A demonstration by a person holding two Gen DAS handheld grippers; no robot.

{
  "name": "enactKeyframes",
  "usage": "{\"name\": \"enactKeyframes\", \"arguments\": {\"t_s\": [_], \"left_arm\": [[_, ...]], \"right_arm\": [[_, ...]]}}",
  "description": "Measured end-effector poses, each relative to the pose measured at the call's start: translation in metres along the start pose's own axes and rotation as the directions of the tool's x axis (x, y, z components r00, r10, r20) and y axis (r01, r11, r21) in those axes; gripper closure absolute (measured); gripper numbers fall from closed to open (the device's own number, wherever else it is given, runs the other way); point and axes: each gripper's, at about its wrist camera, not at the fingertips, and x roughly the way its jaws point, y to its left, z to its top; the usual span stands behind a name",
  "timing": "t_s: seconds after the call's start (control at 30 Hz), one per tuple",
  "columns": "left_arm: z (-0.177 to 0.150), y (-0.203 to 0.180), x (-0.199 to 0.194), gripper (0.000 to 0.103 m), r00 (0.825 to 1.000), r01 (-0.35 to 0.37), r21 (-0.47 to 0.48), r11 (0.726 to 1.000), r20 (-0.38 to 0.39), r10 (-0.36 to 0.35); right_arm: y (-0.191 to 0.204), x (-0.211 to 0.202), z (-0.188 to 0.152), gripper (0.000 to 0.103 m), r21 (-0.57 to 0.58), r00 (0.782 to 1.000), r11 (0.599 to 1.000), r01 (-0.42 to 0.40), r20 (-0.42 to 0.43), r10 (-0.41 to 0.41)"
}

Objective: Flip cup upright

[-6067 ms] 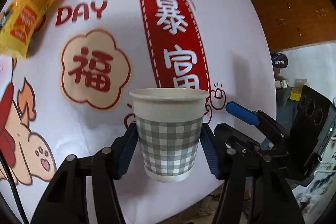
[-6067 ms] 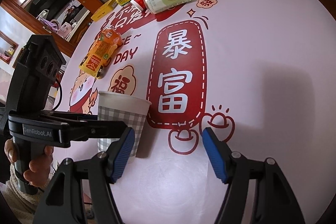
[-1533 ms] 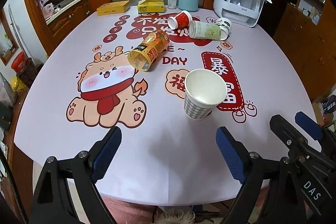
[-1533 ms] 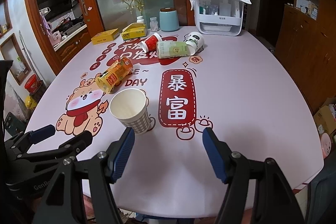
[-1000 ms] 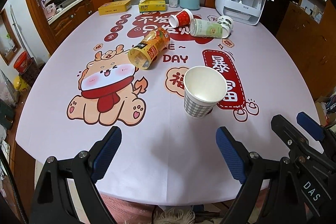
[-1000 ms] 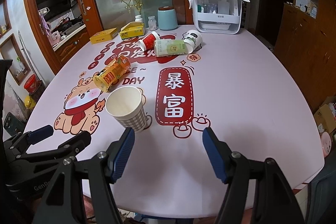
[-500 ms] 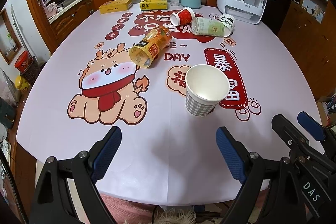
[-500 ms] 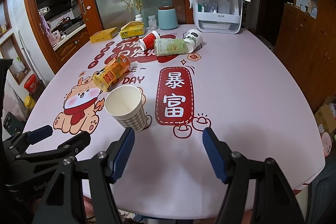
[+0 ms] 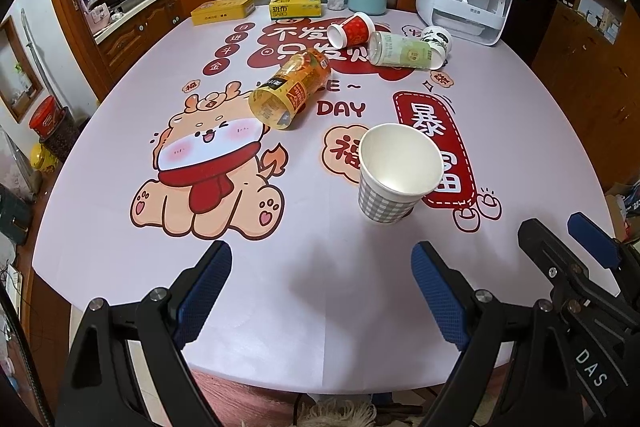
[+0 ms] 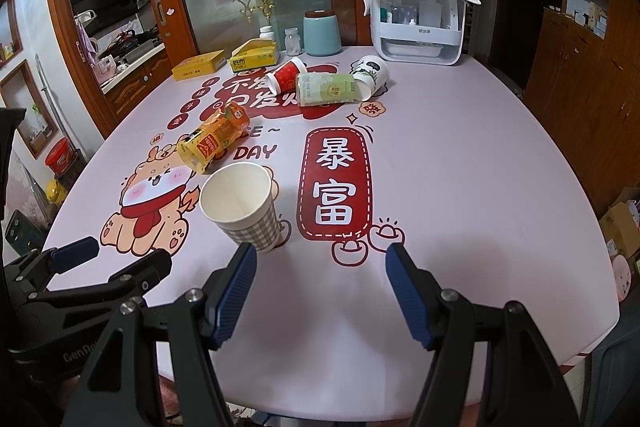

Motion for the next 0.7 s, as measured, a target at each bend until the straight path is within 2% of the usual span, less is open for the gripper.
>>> {"name": "enactKeyframes", "arguments": {"t_s": [0.7], "left_arm": [[0.0054,0.0018,-0.0007,0.013,1.0,-0.005,0.006,1.0,-0.003,0.005]], "right_arm": [[0.0007,0.003,0.001,0.036,0.0,1.0,1.0,-0.003,0.002,0.003]]}}
